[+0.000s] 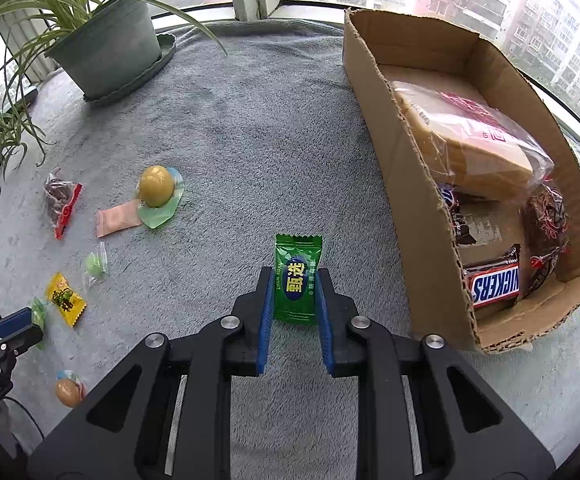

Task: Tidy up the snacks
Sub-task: 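Carry both green packets to the box and open both tools inside it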

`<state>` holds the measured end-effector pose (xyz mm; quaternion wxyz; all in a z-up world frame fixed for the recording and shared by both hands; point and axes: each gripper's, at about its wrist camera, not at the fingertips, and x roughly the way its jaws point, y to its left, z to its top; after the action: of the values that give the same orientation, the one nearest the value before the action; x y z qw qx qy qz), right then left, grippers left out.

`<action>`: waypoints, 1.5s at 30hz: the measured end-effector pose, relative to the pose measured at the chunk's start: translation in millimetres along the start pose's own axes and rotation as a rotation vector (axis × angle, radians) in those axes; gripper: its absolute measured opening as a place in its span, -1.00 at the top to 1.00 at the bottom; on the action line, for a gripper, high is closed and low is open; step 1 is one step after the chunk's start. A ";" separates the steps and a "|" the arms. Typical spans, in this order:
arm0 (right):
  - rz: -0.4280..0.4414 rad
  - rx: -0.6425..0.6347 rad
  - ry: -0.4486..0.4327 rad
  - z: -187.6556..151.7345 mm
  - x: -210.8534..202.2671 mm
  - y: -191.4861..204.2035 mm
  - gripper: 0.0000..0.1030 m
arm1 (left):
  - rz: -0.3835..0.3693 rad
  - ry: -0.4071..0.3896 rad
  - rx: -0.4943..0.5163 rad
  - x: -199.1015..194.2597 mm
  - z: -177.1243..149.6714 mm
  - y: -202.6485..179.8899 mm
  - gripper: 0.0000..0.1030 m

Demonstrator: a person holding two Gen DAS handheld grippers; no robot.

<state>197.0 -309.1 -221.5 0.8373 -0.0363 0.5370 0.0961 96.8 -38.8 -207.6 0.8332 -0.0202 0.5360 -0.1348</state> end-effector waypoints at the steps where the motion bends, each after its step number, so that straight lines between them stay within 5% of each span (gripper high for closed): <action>1: 0.004 -0.001 -0.008 -0.5 -3.8 0.1 0.60 | -0.002 -0.005 -0.001 -2.3 0.7 0.1 0.65; 11: 0.019 0.031 -0.128 6.4 -57.5 -18.6 0.60 | -0.070 -0.099 0.024 -28.7 35.8 -19.5 0.65; 25: -0.053 0.204 -0.212 11.0 -87.9 -101.6 0.60 | -0.149 -0.243 0.133 -29.2 126.4 -86.6 0.65; 36: -0.091 0.276 -0.205 4.5 -76.7 -138.4 0.60 | -0.221 -0.238 0.244 1.4 173.9 -162.8 0.65; 45: -0.106 0.304 -0.190 1.9 -69.4 -159.5 0.60 | -0.268 -0.186 0.302 31.9 174.2 -210.4 0.65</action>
<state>202.5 -473.3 -164.6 0.8840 0.0716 0.4612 -0.0275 223.1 -268.5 -124.5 0.8473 0.0213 0.4229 -0.3205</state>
